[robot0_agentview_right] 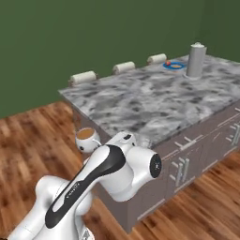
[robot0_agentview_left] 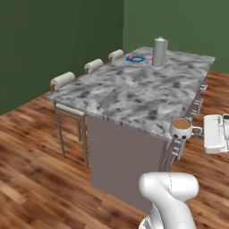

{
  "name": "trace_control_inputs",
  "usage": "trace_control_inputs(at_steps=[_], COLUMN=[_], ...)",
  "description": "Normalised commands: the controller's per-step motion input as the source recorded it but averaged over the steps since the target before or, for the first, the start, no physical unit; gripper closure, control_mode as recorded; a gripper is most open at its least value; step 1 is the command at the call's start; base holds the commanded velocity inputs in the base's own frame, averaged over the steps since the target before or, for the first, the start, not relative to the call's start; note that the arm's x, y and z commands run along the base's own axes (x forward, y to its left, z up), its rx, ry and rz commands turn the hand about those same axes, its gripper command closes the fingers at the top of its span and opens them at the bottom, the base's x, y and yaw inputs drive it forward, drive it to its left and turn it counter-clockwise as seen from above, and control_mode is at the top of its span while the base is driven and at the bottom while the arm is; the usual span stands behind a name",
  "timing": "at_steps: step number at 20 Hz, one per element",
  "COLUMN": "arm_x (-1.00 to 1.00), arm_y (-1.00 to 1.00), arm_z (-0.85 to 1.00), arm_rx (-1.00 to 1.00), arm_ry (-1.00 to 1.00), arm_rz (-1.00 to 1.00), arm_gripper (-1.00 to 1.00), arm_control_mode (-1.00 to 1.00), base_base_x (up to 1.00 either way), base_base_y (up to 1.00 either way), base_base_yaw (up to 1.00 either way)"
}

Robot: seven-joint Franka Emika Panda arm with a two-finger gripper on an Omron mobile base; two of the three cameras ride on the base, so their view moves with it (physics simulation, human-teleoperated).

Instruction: Pick up the brewed coffee from the coffee machine and place it next to the breakfast plate on the dining counter.

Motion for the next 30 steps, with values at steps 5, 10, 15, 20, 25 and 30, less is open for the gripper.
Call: trace_control_inputs(at_steps=[5,10,15,20,25,30], arm_x=[0.0,0.0,0.0,0.0,0.0,0.0], arm_y=[0.0,0.0,0.0,0.0,0.0,0.0], arm_z=[0.0,0.0,0.0,0.0,0.0,0.0], arm_rx=[0.0,0.0,0.0,0.0,0.0,0.0], arm_ry=[0.0,0.0,0.0,0.0,0.0,0.0], arm_rz=[0.0,0.0,0.0,0.0,0.0,0.0], arm_gripper=[1.0,1.0,1.0,1.0,1.0,1.0], arm_control_mode=[1.0,1.0,1.0,1.0,1.0,1.0], base_base_x=[0.48,0.67,0.79,0.87,0.84,0.84], base_base_y=[1.0,1.0,1.0,1.0,1.0,1.0], base_base_yaw=[0.27,0.27,0.23,0.13,-0.02,-0.21])
